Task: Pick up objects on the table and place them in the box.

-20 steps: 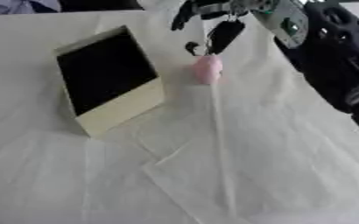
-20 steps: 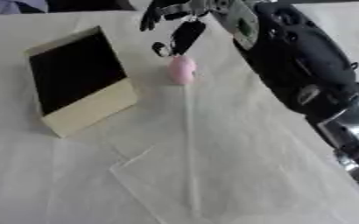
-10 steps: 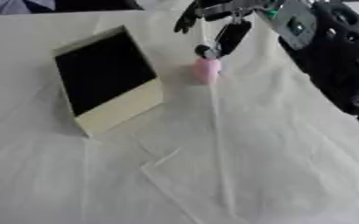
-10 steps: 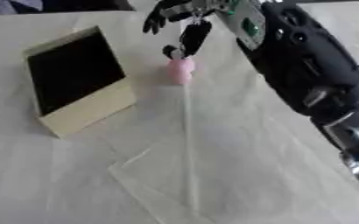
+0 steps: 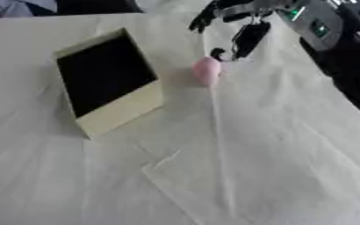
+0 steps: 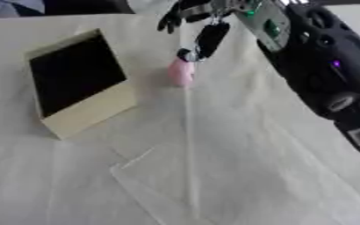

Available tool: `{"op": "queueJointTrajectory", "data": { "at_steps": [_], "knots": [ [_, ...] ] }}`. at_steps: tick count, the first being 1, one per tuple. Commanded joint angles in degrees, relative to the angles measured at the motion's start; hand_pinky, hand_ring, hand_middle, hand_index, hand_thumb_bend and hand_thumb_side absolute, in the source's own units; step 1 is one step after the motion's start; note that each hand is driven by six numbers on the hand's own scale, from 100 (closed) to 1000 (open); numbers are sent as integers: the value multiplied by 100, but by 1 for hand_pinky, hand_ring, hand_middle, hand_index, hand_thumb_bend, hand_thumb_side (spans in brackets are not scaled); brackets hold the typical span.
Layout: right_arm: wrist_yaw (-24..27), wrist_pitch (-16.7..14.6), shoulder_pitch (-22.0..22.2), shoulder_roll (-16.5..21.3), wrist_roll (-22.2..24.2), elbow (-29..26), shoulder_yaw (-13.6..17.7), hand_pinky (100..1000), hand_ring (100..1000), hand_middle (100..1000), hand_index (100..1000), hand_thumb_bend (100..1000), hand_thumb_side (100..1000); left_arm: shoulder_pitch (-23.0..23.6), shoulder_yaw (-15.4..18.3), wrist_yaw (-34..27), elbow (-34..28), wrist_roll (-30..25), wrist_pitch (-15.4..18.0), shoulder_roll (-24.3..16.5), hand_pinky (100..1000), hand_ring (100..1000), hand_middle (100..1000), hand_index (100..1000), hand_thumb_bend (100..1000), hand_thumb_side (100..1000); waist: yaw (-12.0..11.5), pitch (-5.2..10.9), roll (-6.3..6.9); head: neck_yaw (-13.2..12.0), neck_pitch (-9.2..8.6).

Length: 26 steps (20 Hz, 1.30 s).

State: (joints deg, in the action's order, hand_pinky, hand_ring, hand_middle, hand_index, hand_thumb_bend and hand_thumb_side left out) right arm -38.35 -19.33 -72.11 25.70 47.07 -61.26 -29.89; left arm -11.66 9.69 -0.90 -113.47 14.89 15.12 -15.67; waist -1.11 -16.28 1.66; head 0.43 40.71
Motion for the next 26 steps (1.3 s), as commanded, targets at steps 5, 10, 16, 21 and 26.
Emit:
{"op": "queueJointTrajectory", "data": {
  "at_steps": [5, 10, 16, 21, 26],
  "knots": [
    [-160, -405, 93, 196, 317, 184, 31, 951, 906, 844, 1000, 134, 132, -44, 3, -1, -112, -30, 8, -133, 673, 649, 700, 808, 100, 670, -4, 106, 23, -23, -5],
    [-219, -428, 149, 145, 268, 251, 53, 954, 908, 847, 1000, 131, 207, -46, -4, -10, -112, -41, 1, -127, 672, 647, 699, 807, 100, 676, -2, 90, 31, -15, -3],
    [-541, -448, 162, 6, 55, 405, 81, 959, 923, 857, 1000, 209, 504, -46, -13, -30, -112, -47, -3, -102, 670, 645, 698, 807, 100, 678, -22, 53, 37, -5, -10],
    [-985, -426, 173, -111, -271, 676, 97, 954, 923, 854, 1000, 229, 504, -45, -19, -43, -112, -75, -5, -82, 668, 641, 695, 806, 100, 679, -46, 12, 43, 4, -10],
    [-1460, -646, 209, -294, -528, 1006, 199, 947, 915, 844, 1000, 215, 507, -53, -21, -60, -112, -90, -9, -69, 667, 640, 695, 806, 100, 680, -58, -30, 59, 15, -18]
  ]
}}
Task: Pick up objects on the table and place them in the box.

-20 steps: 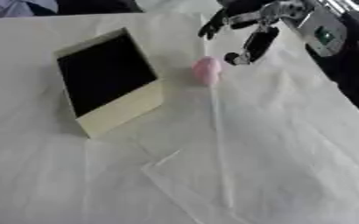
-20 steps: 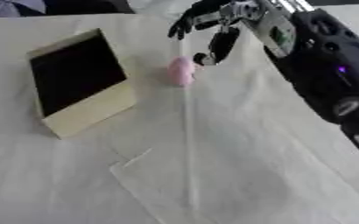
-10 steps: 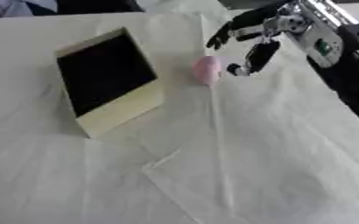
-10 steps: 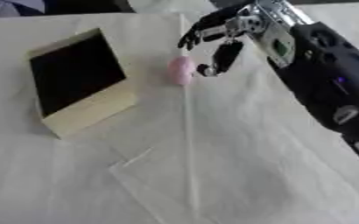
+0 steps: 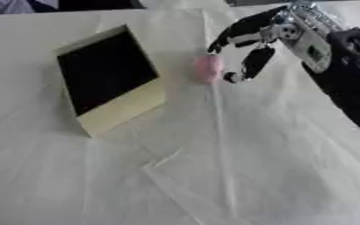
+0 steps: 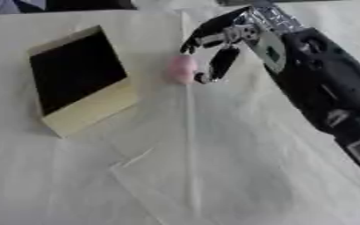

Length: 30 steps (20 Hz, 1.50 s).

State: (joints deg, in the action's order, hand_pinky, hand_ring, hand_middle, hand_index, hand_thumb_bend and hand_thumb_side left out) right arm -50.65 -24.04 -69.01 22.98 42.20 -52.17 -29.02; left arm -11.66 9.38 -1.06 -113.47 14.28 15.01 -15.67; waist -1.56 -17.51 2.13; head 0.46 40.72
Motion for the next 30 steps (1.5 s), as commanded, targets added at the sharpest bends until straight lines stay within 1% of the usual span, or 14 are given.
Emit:
{"op": "queueJointTrajectory", "data": {
  "at_steps": [1, 4, 6, 8, 9, 10, 11, 13, 16, 18, 19, 20, 24, 30],
  "knots": [
    [-314, -206, -96, -58, -101, 151, 142, 945, 912, 841, 1000, 215, 511, -55, 8, -47, -112, -32, 0, -65, 667, 640, 695, 806, 100, 682, -16, 83, 16, 14, -24],
    [-532, -261, -92, -136, -278, 301, 210, 936, 904, 822, 985, 223, 502, -60, 2, -60, -112, -40, -7, -54, 667, 640, 695, 806, 100, 685, -29, 56, 21, 16, -44],
    [-672, -252, -84, -179, -408, 399, 255, 920, 878, 762, 946, 217, 535, -61, -4, -69, -112, -49, -15, -44, 667, 639, 695, 806, 100, 689, -40, 34, 24, 23, -55],
    [-738, -252, -80, -218, -578, 459, 300, 891, 821, 640, 874, 184, 558, -62, -2, -77, -112, -51, -23, -39, 667, 639, 695, 806, 100, 693, -48, 18, 26, 27, -55],
    [-723, -242, -83, -230, -666, 446, 323, 862, 755, 541, 778, 181, 597, -63, -2, -79, -112, -52, -24, -39, 667, 639, 695, 806, 100, 694, -48, 13, 26, 27, -48],
    [-680, -202, -93, -235, -748, 395, 357, 841, 713, 494, 732, 171, 589, -65, -3, -82, -112, -54, -25, -38, 667, 639, 695, 806, 100, 694, -46, 10, 27, 26, -42],
    [-628, -140, -95, -233, -833, 333, 377, 804, 628, 413, 638, 167, 600, -67, -5, -84, -112, -56, -26, -37, 667, 639, 695, 806, 100, 695, -44, 8, 26, 25, -41],
    [-547, 24, -106, -217, -1014, 211, 427, 763, 560, 364, 566, 159, 558, -71, -15, -89, -112, -71, -30, -31, 667, 639, 695, 806, 100, 697, -42, 9, 24, 23, -50],
    [-484, 299, -93, -217, -1294, 103, 436, 716, 500, 339, 501, 100, 493, -66, -20, -89, -112, -94, -39, -25, 666, 638, 694, 806, 100, 700, -48, 11, 21, 24, -66],
    [-422, 477, -70, -220, -1473, 104, 423, 689, 475, 334, 485, 100, 458, -61, -20, -88, -112, -103, -44, -25, 666, 637, 694, 806, 100, 700, -55, 11, 18, 24, -61],
    [-376, 552, -58, -218, -1562, 103, 409, 681, 467, 336, 472, 100, 394, -57, -19, -88, -112, -107, -47, -26, 666, 637, 694, 806, 100, 700, -56, 11, 16, 23, -58],
    [-326, 617, -49, -215, -1654, 100, 389, 679, 465, 341, 469, 100, 369, -54, -19, -87, -112, -112, -53, -28, 666, 637, 694, 806, 100, 701, -55, 11, 14, 21, -55],
    [-68, 799, -42, -191, -1990, -36, 341, 660, 439, 339, 445, 100, 100, -59, -21, -81, -112, -139, -60, -32, 666, 637, 695, 806, 100, 701, -53, 20, 9, 16, -52],
    [400, 1150, -164, -112, -2009, -678, 348, 660, 422, 338, 462, 100, 100, -62, -17, -65, -112, -168, -65, -40, 666, 637, 695, 807, 100, 695, -43, 69, -6, 31, -62]
  ]
}}
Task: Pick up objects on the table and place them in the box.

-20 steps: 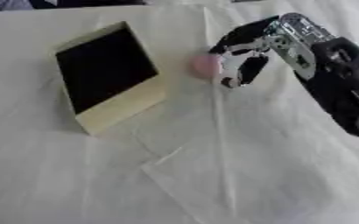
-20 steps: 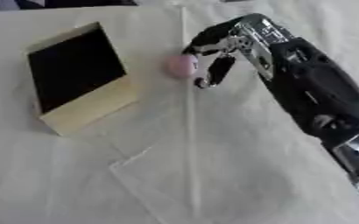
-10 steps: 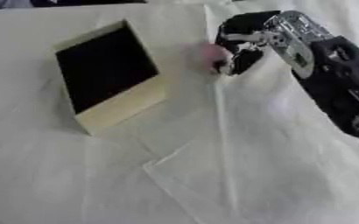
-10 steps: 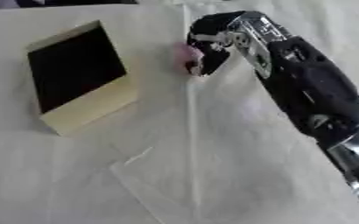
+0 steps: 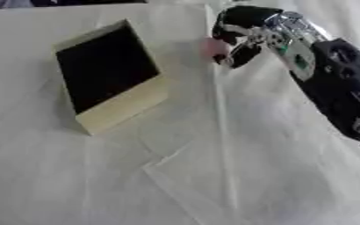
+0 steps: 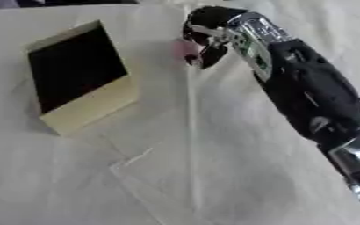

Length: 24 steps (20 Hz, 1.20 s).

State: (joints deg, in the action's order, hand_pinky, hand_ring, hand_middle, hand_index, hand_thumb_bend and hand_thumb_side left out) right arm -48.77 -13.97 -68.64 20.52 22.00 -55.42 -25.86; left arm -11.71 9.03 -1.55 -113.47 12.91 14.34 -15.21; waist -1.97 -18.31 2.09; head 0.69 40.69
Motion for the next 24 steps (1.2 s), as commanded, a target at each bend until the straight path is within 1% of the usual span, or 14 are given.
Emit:
{"op": "queueJointTrajectory", "data": {
  "at_steps": [1, 6, 11, 14, 17, 21, 24],
  "knots": [
    [295, 210, -231, 134, 43, -466, 46, 661, 420, 342, 467, 100, 100, -58, 19, -14, -112, -36, 2, -86, 666, 637, 695, 807, 100, 695, 0, 159, -7, 11, -64],
    [668, 567, -369, 87, 179, -845, 86, 658, 410, 333, 465, 100, 100, -58, 16, -6, -112, -60, -5, -90, 666, 637, 695, 806, 100, 696, -15, 197, -25, 17, -93],
    [793, 742, -613, -161, 270, -958, 78, 657, 407, 328, 462, 100, 100, -73, 11, -4, -112, -78, -4, -98, 666, 637, 696, 806, 100, 695, -47, 223, -35, 54, -93],
    [756, 735, -797, -461, 311, -920, 87, 662, 412, 327, 461, 100, 100, -95, -8, -11, -112, -94, 3, -101, 666, 638, 696, 806, 100, 694, -91, 235, -39, 122, -92],
    [668, 672, -963, -819, 366, -758, 113, 667, 421, 331, 464, 100, 100, -123, -27, -21, -112, -112, 5, -99, 666, 638, 697, 806, 100, 694, -152, 242, -50, 212, -87],
    [489, 498, -1098, -1331, 484, -379, 138, 660, 438, 344, 472, 100, 100, -163, -52, -39, -112, -143, 5, -90, 666, 638, 697, 805, 100, 693, -256, 241, -83, 347, -87],
    [355, 355, -1103, -1631, 547, -32, 173, 657, 447, 348, 474, 100, 100, -191, -63, -54, -112, -159, 9, -85, 666, 638, 697, 805, 100, 693, -334, 228, -114, 425, -95]
  ]
}}
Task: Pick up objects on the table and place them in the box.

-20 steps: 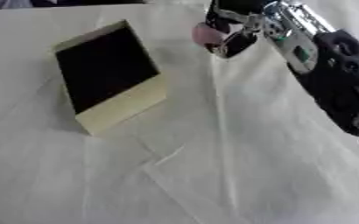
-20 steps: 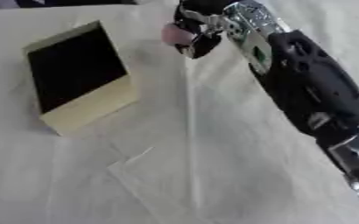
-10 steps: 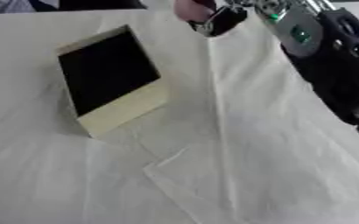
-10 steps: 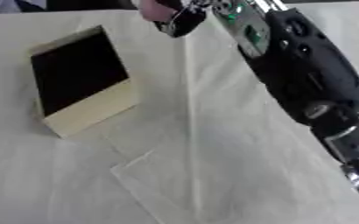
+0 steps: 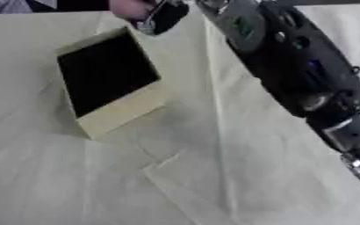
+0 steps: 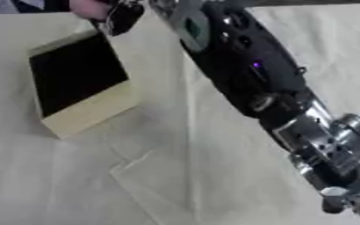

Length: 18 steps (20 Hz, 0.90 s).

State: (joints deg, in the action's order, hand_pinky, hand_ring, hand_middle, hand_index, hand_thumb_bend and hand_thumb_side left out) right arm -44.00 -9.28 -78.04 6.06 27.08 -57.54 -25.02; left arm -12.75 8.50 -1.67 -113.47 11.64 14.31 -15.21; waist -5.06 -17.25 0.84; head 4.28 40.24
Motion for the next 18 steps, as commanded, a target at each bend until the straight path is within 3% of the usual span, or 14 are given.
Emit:
{"op": "queueJointTrajectory", "data": {
  "at_steps": [1, 13, 16, 18],
  "knots": [
    [-170, -172, -159, -260, 45, 284, 101, 656, 448, 349, 474, 100, 100, -94, -12, -47, -112, -38, 12, -84, 666, 638, 697, 805, 100, 693, -45, 118, 2, 84, -53],
    [-1027, -618, 4, -761, -100, 1312, 397, 662, 477, 374, 486, 100, 100, -124, -17, -75, -112, -65, 5, -54, 666, 636, 698, 805, 100, 693, -164, 73, -23, 181, -63],
    [-1135, -798, 28, -794, -93, 1441, 453, 676, 515, 436, 539, 100, 100, -117, -18, -75, -112, -73, -2, -48, 666, 635, 698, 805, 100, 693, -155, 69, -19, 165, -61],
    [-1193, -866, 41, -797, -83, 1475, 479, 701, 580, 508, 629, 100, 100, -108, -17, -74, -112, -77, -9, -45, 666, 635, 698, 805, 100, 694, -150, 67, -16, 155, -61]
  ]
}}
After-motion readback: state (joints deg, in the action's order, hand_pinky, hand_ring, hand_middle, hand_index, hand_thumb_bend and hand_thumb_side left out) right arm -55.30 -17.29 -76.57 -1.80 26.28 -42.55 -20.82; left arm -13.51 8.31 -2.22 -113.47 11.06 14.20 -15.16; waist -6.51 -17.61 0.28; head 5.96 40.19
